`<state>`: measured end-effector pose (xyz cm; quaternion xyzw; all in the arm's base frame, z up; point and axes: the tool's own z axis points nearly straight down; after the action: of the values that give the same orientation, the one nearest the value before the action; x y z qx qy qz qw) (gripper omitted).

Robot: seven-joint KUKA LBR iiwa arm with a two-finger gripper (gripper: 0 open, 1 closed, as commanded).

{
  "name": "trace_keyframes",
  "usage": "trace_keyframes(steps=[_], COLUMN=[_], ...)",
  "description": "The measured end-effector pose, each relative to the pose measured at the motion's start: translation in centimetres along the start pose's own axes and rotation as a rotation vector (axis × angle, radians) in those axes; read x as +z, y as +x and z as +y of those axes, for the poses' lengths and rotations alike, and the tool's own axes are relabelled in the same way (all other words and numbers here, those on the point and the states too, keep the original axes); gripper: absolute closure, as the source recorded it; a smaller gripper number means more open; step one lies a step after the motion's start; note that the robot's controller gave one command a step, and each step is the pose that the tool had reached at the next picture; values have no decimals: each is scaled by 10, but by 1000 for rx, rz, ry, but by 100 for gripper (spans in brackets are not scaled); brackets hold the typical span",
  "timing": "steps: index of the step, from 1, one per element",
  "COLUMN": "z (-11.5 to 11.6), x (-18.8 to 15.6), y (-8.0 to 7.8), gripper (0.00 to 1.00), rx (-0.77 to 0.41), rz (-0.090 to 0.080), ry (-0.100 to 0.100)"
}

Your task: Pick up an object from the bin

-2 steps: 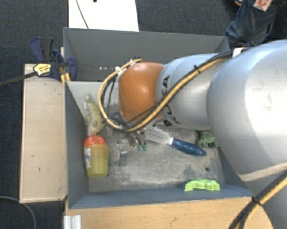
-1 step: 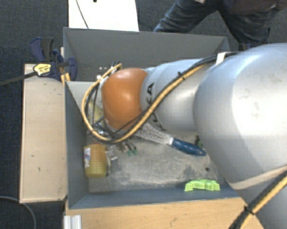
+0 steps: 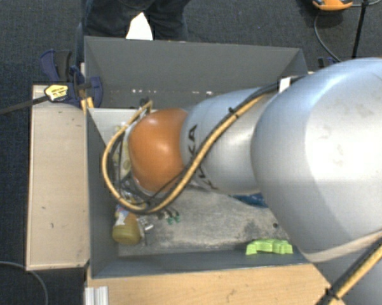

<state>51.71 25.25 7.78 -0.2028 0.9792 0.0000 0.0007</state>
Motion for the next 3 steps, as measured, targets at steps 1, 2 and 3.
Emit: trace_keyframes(steps=[1,2,3], z=[-18,-18,-64], x=[-3,-3,-20], y=[17,17,-4], gripper=[100,100,100], rx=[-93,-92,-112], rz=[2,2,-4], ry=[1,1,0])
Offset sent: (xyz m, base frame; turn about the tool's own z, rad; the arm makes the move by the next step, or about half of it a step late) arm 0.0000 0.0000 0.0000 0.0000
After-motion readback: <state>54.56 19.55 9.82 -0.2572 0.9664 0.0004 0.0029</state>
